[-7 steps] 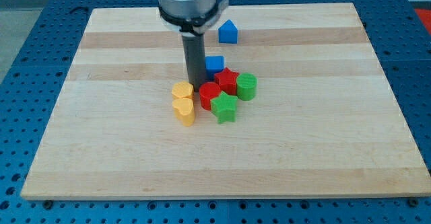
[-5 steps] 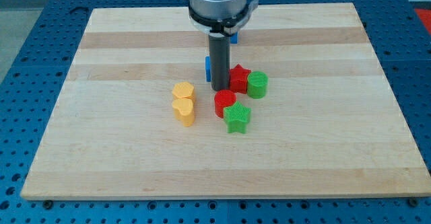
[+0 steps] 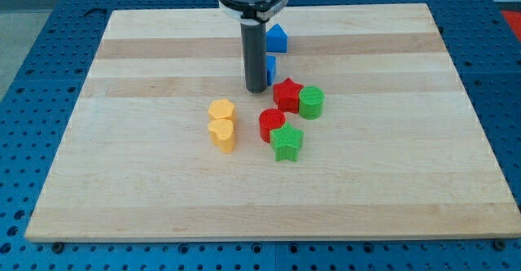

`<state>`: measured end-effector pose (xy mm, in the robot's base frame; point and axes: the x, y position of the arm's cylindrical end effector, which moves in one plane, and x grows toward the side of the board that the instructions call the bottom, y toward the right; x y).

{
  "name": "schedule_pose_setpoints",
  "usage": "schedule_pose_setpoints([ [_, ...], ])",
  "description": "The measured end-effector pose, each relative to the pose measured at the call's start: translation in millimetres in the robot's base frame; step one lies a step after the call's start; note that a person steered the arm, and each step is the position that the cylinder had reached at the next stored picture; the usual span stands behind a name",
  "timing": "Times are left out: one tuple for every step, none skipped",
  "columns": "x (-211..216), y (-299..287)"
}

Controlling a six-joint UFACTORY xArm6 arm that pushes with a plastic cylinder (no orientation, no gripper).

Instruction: Slide the blue cube towards the blue triangle

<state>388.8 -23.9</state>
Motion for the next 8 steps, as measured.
schedule_pose_setpoints([
  [0.3, -3.2],
  [0.3, -15.2],
  [-0.1, -32.4],
  [-10.4, -14.8],
  [-19.0, -4.7],
  [-18.3, 20.1],
  [-17.3, 28.7],
  [-11.1, 32.4],
])
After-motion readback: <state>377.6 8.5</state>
